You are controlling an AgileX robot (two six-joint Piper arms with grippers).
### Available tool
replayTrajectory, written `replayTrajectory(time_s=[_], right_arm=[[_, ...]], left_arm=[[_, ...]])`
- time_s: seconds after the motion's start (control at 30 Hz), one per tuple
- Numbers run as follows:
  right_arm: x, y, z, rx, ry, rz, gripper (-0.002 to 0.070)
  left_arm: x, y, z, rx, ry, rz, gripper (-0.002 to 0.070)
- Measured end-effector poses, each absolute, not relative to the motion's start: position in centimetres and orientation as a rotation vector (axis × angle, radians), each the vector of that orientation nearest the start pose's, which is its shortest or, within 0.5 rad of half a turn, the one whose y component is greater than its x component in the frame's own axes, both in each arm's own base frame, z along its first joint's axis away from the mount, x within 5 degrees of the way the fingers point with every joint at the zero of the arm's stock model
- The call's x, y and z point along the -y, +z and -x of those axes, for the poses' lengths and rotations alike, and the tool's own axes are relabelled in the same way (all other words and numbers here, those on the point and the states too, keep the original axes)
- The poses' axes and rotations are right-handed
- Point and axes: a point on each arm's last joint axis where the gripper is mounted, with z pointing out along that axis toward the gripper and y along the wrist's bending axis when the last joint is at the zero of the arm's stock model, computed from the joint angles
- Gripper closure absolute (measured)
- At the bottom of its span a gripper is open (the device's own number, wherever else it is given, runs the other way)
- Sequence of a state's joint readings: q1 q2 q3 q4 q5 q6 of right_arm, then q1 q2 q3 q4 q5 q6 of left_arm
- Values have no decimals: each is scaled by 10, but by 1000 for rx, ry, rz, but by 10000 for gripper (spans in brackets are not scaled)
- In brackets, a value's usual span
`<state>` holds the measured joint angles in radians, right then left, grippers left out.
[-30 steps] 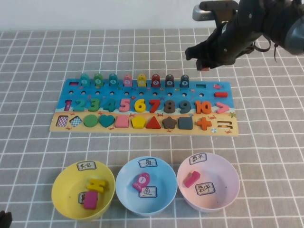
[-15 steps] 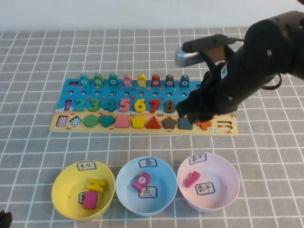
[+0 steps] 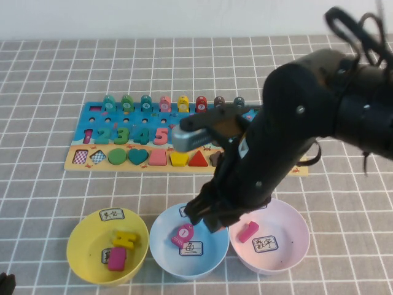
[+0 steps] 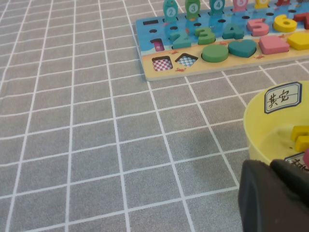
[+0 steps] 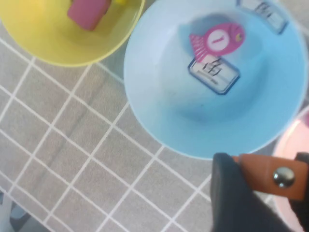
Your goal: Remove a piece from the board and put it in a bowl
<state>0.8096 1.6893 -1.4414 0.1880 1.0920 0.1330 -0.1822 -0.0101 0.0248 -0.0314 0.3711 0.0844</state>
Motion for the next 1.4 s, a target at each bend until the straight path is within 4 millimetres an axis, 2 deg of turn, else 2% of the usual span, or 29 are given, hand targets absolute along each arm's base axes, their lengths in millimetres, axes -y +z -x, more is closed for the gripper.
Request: replayTrajectory(time_s=[0.37, 0.7, 0.87, 1.4], right_arm=[[-291, 250, -232, -2885, 422, 944, 460], [-305, 241, -242, -2784, 403, 1135, 460], [-308, 225, -244, -2773, 357, 1251, 460], [-311, 200, -255, -2786, 306, 1264, 460]], left_arm=[[11, 172, -52, -1856, -98, -229, 676], [11, 172, -52, -1856, -98, -229, 676], [11, 172, -52, -1856, -98, -229, 676], [11, 172, -52, -1856, -98, -229, 676]])
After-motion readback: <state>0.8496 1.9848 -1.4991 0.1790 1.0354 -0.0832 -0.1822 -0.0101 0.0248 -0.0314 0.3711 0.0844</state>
